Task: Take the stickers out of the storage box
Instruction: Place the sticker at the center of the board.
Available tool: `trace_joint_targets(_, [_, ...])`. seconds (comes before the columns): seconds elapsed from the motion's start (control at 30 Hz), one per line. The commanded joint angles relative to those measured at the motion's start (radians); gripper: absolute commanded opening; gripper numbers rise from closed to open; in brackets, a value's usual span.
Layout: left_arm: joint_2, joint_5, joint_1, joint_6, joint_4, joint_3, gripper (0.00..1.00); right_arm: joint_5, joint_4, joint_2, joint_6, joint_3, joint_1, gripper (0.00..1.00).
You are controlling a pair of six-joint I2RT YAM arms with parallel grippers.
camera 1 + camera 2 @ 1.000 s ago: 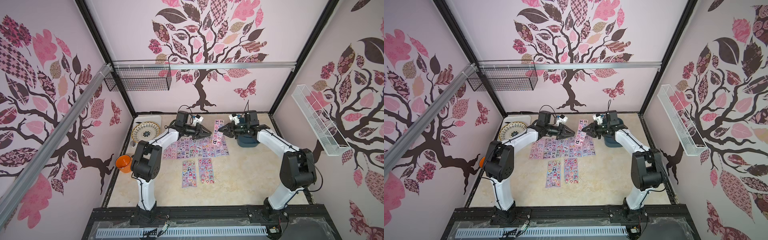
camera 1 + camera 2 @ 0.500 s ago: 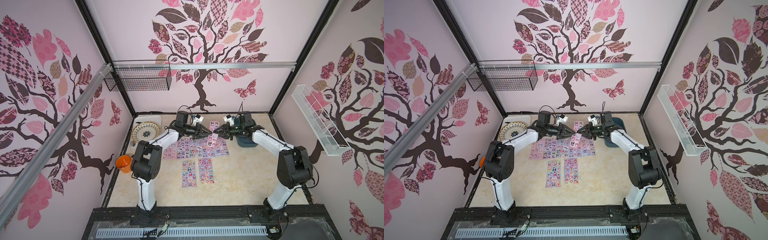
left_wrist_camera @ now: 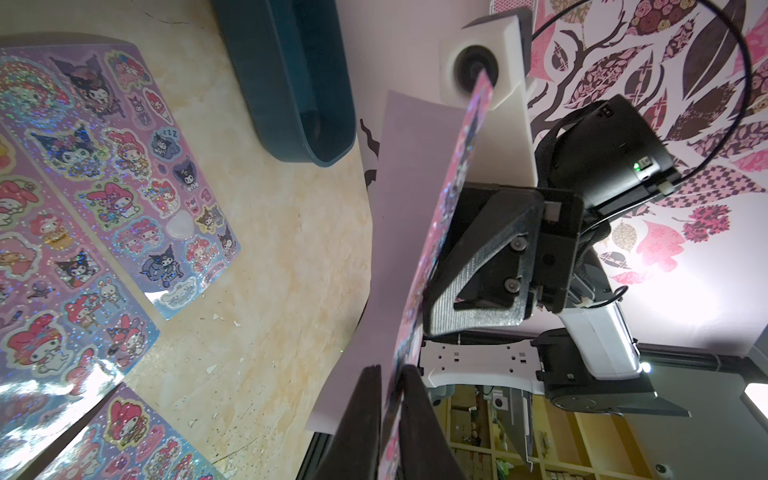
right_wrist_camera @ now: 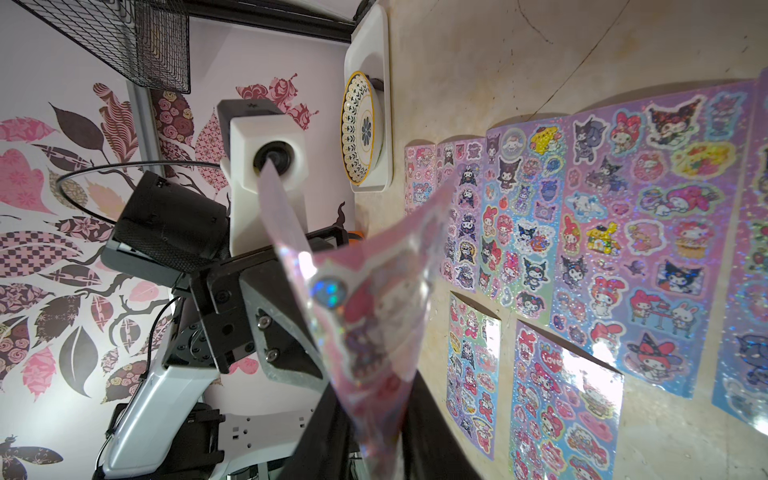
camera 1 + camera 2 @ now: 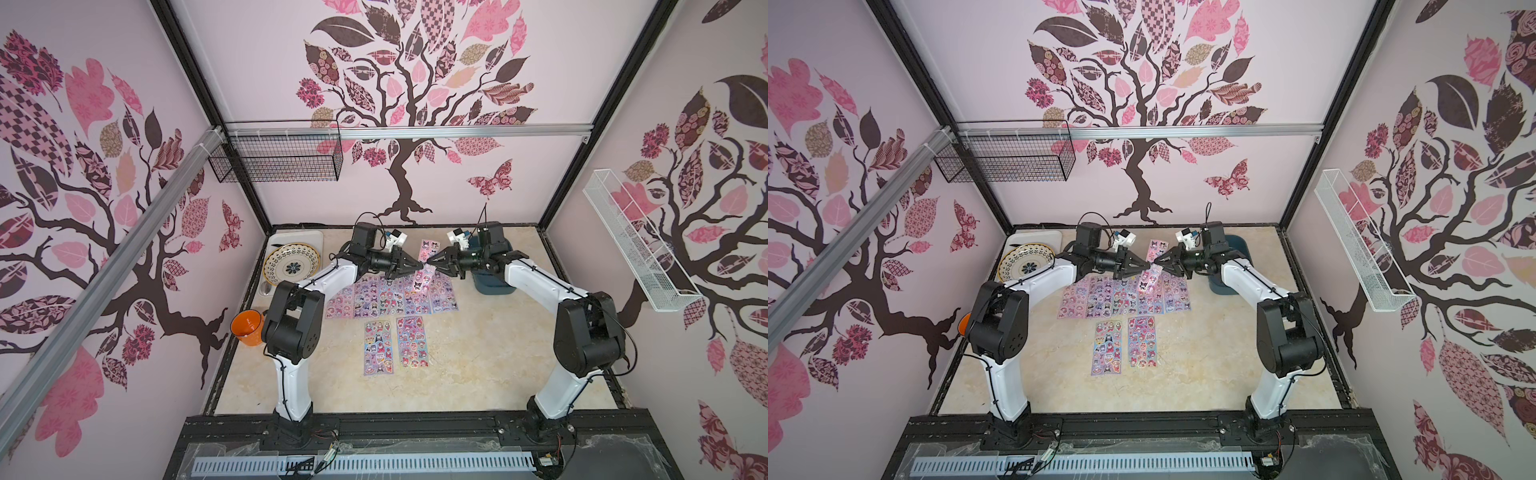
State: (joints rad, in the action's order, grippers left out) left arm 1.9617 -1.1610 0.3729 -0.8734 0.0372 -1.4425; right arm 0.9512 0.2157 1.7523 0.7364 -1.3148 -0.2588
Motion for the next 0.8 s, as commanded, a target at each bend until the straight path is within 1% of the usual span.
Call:
trace_joint_targets(0.0, [-0.006, -0.012, 0.001, 0.001, -0.025, 0.010, 0.06, 0.016, -0.019, 0.030, 0.002, -0.044, -0.005, 0.28])
trace_joint_targets(0.13, [-0.007, -0.009, 0.001, 0.002, -0.025, 0.012, 0.01, 0.009, -0.006, 0.029, -0.010, -0.049, -0.005, 0.32])
trace_joint_targets(0.17, [-0.010, -0.009, 0.000, 0.003, -0.026, 0.012, 0.00, 0.006, -0.004, 0.027, -0.012, -0.047, -0.005, 0.34])
trace_joint_targets(0.27, [-0.014, -0.009, -0.003, 0.001, -0.027, 0.014, 0.00, -0.004, 0.002, 0.020, -0.019, -0.043, -0.004, 0.44])
trace_joint_targets(0.33, [-0.018, -0.008, -0.010, -0.015, -0.046, 0.019, 0.00, -0.018, 0.002, 0.013, -0.019, -0.035, -0.003, 0.51])
trace_joint_targets(0.47, [-0.025, -0.017, -0.035, -0.112, -0.172, 0.052, 0.00, -0.037, -0.037, 0.007, 0.005, -0.008, -0.001, 0.66])
trace_joint_targets(0.53, [-0.026, -0.024, -0.049, -0.177, -0.270, 0.073, 0.00, -0.032, -0.101, 0.011, 0.050, 0.022, -0.002, 0.72])
trace_joint_targets(0.6, [-0.026, -0.028, -0.062, -0.223, -0.328, 0.083, 0.00, -0.017, -0.185, 0.019, 0.103, 0.052, -0.002, 0.76])
trace_joint_targets(0.73, [-0.027, -0.031, -0.074, -0.275, -0.393, 0.097, 0.00, 0.007, -0.419, 0.046, 0.265, 0.122, -0.008, 0.79])
trace_joint_targets(0.77, [-0.027, -0.032, -0.074, -0.278, -0.399, 0.098, 0.00, 0.012, -0.451, 0.054, 0.286, 0.131, -0.011, 0.80])
